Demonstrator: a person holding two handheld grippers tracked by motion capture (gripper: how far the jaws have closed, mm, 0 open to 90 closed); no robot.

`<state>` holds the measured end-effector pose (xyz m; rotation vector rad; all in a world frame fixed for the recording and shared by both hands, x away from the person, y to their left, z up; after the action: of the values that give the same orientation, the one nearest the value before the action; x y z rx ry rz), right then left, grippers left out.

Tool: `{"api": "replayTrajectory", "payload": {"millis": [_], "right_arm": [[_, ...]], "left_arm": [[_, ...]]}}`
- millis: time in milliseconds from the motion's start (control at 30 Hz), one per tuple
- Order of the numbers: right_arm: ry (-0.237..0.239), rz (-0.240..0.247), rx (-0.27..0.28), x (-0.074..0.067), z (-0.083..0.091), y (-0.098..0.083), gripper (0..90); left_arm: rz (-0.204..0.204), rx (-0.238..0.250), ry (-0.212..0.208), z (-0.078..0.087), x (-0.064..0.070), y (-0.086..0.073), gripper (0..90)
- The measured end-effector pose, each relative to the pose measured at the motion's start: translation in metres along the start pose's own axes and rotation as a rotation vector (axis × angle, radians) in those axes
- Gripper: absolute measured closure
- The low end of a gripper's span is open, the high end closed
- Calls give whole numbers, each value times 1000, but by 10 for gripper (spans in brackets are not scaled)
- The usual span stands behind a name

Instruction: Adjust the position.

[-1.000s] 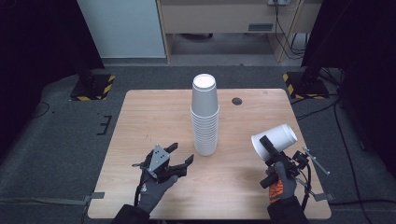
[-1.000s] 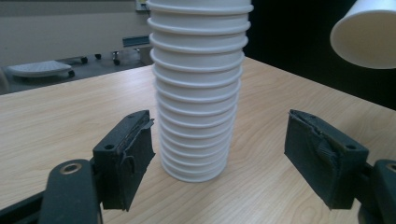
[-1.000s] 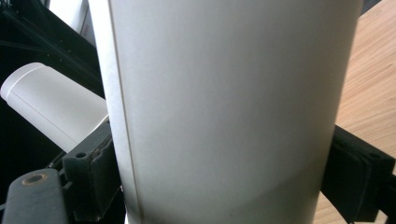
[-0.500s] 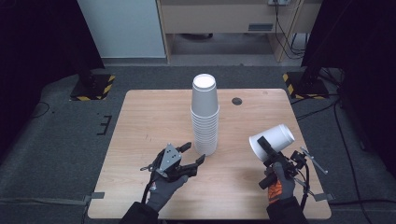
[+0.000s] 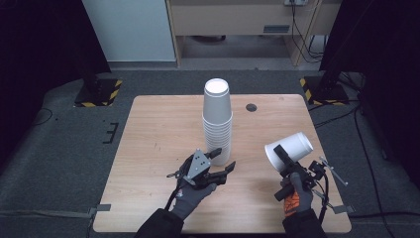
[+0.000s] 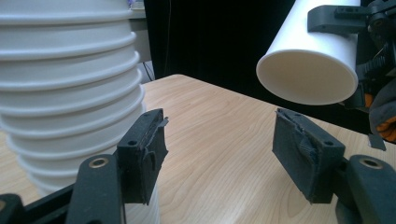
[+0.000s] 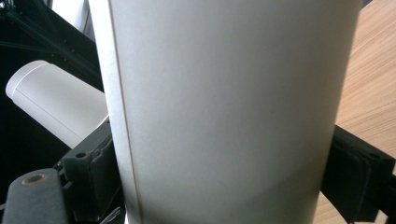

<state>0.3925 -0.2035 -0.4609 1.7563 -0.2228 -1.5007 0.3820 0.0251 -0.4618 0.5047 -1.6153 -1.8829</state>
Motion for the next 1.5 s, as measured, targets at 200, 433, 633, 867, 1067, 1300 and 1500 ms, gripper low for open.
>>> {"api": "replayTrajectory", "payload": {"millis": [200, 433, 633, 867, 1067, 1300, 1500], "right_arm": [[7, -11, -6, -1, 0, -1, 127], [16, -15, -12, -2, -1, -2, 127], [26, -21, -16, -3, -1, -2, 127], [28, -27, -16, -3, -1, -2, 127], [28, -30, -18, -2, -1, -2, 127], [34, -35, -19, -4, -1, -3, 128], [44, -36, -25, -4, -1, -3, 128]], "left_arm": [[-16, 5, -12, -11, 6, 3, 347], [-23, 13, -23, -27, 9, 4, 356], [-22, 20, -35, -41, 12, 2, 381], [-46, 24, -51, -56, 15, -2, 414], [-58, 40, -64, -67, 19, -2, 434], [-62, 58, -80, -80, 25, 6, 432], [-41, 66, -105, -89, 28, 4, 445]]}}
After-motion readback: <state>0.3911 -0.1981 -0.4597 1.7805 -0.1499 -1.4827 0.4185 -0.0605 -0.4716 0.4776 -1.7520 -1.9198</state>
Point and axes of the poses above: each handheld gripper's, and its own axes: z roughly backward along the jaws, y roughly out of its top, x roughly to its right, the point moved 7 cm from there along -z, roughly forward along the jaws, and after that the axes turned 4 degrees about z, right-handed, at the moved point
